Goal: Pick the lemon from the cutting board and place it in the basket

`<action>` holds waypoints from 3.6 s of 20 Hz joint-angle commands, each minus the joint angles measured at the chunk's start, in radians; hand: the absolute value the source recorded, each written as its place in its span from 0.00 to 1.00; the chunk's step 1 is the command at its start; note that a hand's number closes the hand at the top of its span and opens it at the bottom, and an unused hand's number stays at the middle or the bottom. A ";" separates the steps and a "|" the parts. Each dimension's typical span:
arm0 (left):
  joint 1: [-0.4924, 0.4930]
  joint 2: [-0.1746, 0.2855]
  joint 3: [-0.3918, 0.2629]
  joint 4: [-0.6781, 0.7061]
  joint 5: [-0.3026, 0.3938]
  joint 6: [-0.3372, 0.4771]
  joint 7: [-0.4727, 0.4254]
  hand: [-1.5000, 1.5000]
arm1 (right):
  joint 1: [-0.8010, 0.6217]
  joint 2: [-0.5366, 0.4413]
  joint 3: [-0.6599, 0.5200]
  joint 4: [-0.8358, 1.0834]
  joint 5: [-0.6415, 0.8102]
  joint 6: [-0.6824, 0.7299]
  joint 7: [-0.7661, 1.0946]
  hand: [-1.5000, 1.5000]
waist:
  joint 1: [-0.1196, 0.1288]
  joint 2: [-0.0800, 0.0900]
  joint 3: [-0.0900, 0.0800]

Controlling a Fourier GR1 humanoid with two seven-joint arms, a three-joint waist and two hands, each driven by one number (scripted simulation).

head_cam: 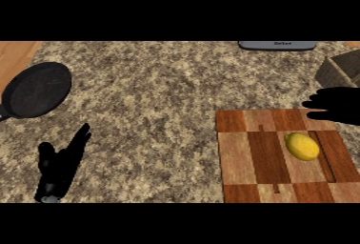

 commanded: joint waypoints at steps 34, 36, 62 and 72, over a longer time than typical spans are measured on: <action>-0.004 -0.049 0.061 0.134 -0.030 -0.066 0.055 0.50 | 0.020 0.305 0.165 0.280 0.398 -0.174 -0.093 0.00 | -0.030 0.007 -0.016; 0.073 -0.050 0.047 0.053 -0.046 -0.044 0.055 0.50 | -0.001 0.342 0.162 0.340 0.412 -0.171 -0.105 0.00 | -0.014 0.006 -0.015; 0.078 -0.079 0.100 0.110 -0.069 -0.092 0.024 0.50 | 0.023 0.474 0.070 0.416 0.566 -0.332 -0.142 1.00 | -0.039 0.001 -0.017; 0.225 -0.050 0.141 -0.021 -0.055 -0.057 0.052 0.50 | 0.309 0.387 -0.163 0.061 0.385 -0.227 0.298 1.00 | -0.142 -0.031 -0.021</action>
